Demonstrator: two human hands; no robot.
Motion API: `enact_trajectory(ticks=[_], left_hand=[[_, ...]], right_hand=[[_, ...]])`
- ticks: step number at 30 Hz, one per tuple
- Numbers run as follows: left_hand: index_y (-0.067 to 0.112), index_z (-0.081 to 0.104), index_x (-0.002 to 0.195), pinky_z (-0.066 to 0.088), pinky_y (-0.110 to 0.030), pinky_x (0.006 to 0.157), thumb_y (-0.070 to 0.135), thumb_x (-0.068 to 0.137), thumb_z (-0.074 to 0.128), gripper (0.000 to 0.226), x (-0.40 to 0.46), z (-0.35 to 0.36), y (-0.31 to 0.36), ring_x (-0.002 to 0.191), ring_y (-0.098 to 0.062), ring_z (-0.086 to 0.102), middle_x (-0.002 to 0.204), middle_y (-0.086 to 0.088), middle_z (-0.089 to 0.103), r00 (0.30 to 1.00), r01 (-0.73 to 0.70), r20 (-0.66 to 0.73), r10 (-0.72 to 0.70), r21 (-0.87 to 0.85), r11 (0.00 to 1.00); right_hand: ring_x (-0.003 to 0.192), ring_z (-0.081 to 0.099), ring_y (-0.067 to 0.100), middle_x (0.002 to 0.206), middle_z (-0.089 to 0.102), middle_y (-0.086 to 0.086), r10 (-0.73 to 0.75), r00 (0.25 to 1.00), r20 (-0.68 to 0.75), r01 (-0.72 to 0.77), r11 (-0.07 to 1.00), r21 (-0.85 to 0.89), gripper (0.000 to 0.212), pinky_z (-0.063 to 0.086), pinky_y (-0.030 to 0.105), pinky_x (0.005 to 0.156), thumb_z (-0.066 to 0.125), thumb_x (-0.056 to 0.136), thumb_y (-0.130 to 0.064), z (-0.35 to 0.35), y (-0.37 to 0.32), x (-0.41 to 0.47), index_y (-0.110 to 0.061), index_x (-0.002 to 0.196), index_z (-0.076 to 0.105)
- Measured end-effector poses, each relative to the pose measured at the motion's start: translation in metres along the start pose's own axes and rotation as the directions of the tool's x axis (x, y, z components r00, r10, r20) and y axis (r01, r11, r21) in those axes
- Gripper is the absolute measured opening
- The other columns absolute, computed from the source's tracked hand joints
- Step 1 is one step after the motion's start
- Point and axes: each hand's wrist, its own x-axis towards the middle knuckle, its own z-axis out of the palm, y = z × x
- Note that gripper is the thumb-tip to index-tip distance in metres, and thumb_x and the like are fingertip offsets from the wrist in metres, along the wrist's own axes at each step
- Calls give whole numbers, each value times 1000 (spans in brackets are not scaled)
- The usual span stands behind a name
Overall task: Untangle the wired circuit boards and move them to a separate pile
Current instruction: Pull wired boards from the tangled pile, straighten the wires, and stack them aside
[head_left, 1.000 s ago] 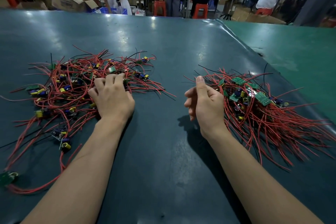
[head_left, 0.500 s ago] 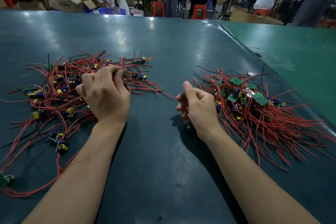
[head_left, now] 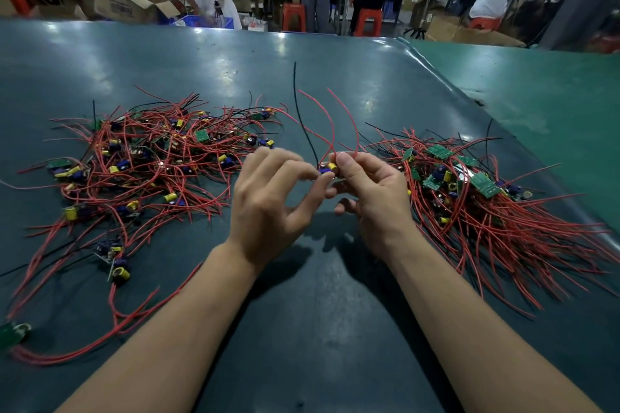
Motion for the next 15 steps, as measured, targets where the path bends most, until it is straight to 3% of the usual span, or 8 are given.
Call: enact_trajectory(ticks=[2,5,7,10,12,15], left_hand=[[11,66,69,42,-27,58,28,92,68,29,-3,0,1,58,-9,46,64,9,52,985,155,85,-150,-59,986],[14,69,79,42,-22,52,43,90,64,32,-5,3,-2,53,-9,52,63,10,59,862,487,215,-459,-98,868],[15,71,82,45,-25,51,41,89,65,28,-7,4,-5,54,-12,58,67,7,65,821,556,234,-521,-122,822],[17,71,96,47,-16,57,25,88,71,12,-7,6,-7,60,-7,61,82,10,69,774,622,273,-572,-157,767],[16,70,102,52,-25,64,15,88,71,14,-6,7,-9,69,-7,65,90,5,71,731,673,326,-599,-202,711],[15,69,95,50,-34,56,12,87,72,8,-2,4,-8,56,-7,59,79,-2,71,690,722,380,-616,-299,624]], right_hand=[[48,61,13,73,68,7,-11,999,-31,11,1000,2,8,43,21,36,62,93,-12,0,1,1,-9,86,61],[49,63,15,76,72,4,-27,999,28,30,995,-98,7,44,22,36,63,94,-10,1,4,0,-11,87,60],[50,64,16,76,74,2,-56,996,63,67,978,-199,8,45,23,36,64,93,-9,1,7,-1,-13,87,62],[50,64,14,73,73,1,-99,994,47,109,926,-360,12,44,20,39,68,90,-9,-1,9,-1,-18,83,65],[54,65,8,76,75,1,-130,991,40,133,867,-480,17,46,18,46,68,90,-7,-2,12,-1,-23,83,65],[56,66,5,79,76,4,-130,990,46,135,850,-509,22,46,16,48,63,91,-3,-1,13,-1,-24,84,66]])
